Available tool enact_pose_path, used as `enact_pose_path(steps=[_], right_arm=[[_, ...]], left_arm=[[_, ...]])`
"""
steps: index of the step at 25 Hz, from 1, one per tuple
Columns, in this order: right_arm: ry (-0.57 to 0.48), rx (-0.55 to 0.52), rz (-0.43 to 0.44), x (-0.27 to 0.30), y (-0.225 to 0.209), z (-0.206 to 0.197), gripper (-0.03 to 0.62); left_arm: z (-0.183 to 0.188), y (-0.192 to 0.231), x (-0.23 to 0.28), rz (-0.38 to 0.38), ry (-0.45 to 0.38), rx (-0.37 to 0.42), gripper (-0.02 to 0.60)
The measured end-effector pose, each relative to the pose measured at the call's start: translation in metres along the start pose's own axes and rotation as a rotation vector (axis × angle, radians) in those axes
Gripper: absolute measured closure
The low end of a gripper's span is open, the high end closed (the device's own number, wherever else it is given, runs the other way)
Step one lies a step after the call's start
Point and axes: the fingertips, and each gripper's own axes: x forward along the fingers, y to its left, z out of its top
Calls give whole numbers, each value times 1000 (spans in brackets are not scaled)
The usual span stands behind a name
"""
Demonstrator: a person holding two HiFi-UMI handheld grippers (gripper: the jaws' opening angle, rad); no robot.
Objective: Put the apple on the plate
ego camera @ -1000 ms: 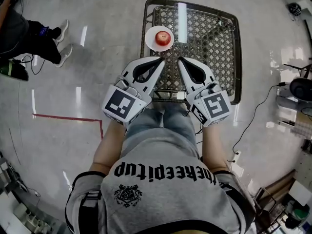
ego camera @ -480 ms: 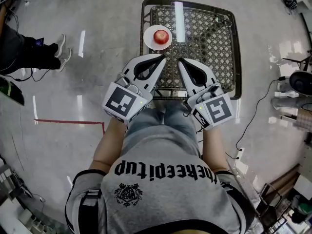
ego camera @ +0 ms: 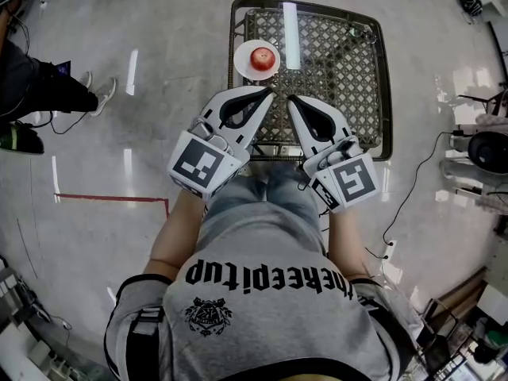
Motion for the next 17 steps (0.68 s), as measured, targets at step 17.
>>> enact_pose_path(steps=[17], right_arm=[[6, 1, -16, -11, 11, -4, 594]], left_arm=[[-9, -18, -4, -43, 18, -39, 569]])
